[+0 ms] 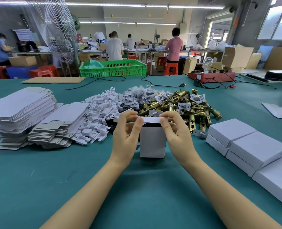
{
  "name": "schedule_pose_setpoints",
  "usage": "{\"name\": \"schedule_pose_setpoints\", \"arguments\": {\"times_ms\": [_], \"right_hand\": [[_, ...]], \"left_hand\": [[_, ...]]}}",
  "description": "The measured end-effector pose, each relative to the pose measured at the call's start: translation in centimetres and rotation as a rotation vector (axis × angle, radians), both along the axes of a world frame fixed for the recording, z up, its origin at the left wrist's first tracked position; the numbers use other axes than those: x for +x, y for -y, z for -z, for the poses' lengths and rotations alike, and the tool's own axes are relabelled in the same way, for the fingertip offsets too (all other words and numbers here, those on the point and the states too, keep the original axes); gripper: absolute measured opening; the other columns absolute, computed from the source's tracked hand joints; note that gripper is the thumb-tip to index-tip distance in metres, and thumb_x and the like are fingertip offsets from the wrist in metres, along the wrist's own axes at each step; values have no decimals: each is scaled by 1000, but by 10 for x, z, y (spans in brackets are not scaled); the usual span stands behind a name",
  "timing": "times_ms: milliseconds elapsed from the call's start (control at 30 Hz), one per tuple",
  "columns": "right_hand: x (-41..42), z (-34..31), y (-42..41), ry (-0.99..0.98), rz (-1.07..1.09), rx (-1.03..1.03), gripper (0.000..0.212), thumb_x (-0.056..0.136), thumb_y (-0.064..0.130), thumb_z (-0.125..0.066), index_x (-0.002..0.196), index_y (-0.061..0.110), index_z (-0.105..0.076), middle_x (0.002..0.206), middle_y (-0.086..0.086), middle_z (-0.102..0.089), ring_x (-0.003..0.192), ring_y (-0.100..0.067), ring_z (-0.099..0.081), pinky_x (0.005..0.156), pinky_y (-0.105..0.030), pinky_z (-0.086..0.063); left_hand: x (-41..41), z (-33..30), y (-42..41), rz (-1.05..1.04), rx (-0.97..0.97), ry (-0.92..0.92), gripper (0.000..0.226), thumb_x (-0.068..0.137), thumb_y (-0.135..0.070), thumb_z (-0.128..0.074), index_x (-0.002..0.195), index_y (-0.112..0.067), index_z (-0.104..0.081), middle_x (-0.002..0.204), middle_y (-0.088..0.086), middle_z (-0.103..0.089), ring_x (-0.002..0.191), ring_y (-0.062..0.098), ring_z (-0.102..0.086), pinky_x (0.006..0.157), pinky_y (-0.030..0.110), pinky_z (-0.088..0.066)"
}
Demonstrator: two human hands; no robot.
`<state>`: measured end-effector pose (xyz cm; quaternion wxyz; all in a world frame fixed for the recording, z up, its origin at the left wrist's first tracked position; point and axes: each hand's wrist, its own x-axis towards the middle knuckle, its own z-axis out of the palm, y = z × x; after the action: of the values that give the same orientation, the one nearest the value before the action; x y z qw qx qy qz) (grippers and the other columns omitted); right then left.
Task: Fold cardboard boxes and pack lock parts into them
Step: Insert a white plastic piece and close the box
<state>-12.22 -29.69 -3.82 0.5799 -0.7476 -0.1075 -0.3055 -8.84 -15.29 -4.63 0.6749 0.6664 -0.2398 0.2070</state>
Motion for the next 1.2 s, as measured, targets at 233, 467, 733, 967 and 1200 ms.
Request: {"name": "schedule_pose_setpoints", "arguments": {"times_ms": [233, 467, 733, 967, 1200], "right_hand": [[-1, 2, -2, 1, 12, 32, 14, 99, 17, -51, 93, 27, -58, 77, 17, -55, 60, -1, -44, 57, -15, -35], [-1, 6, -3, 31, 67, -14, 13, 98, 16, -52, 96, 27, -58, 87, 11, -58, 69, 0, -50, 62, -12, -36], [0, 8, -2, 38, 68, -18, 7, 96, 18, -53, 98, 21, -58, 92, 1, -60, 78, -6, -54, 67, -15, -39], [1, 8, -1, 87, 77, -39, 8, 91, 22, -53, 96, 18, -59, 82, 8, -54, 69, -1, -51, 63, -11, -37], [7, 15, 9, 257, 145, -250, 12, 92, 10, -55, 96, 2, -63, 92, 7, -55, 83, -10, -54, 73, -22, -43]], "left_hand": [[-1, -3, 1, 8, 67, -22, 26, 98, -11, -58, 99, -36, -64, 105, -2, -65, 94, 12, -63, 79, 21, -49], [-1, -2, -1, -19, 153, 65, 25, 94, -14, -64, 98, -38, -63, 103, -4, -62, 95, 7, -61, 78, 16, -47], [-2, -4, -1, 31, 133, 38, 23, 92, -15, -64, 93, -38, -63, 102, 0, -60, 93, 13, -61, 78, 18, -47], [-1, -3, -3, 125, 90, 12, 10, 90, -17, -61, 93, -27, -63, 102, -1, -64, 95, 19, -63, 80, 24, -50], [3, 2, -3, 127, 93, 39, 13, 92, -12, -63, 90, -25, -64, 102, -5, -65, 95, 17, -64, 81, 25, -51]]}}
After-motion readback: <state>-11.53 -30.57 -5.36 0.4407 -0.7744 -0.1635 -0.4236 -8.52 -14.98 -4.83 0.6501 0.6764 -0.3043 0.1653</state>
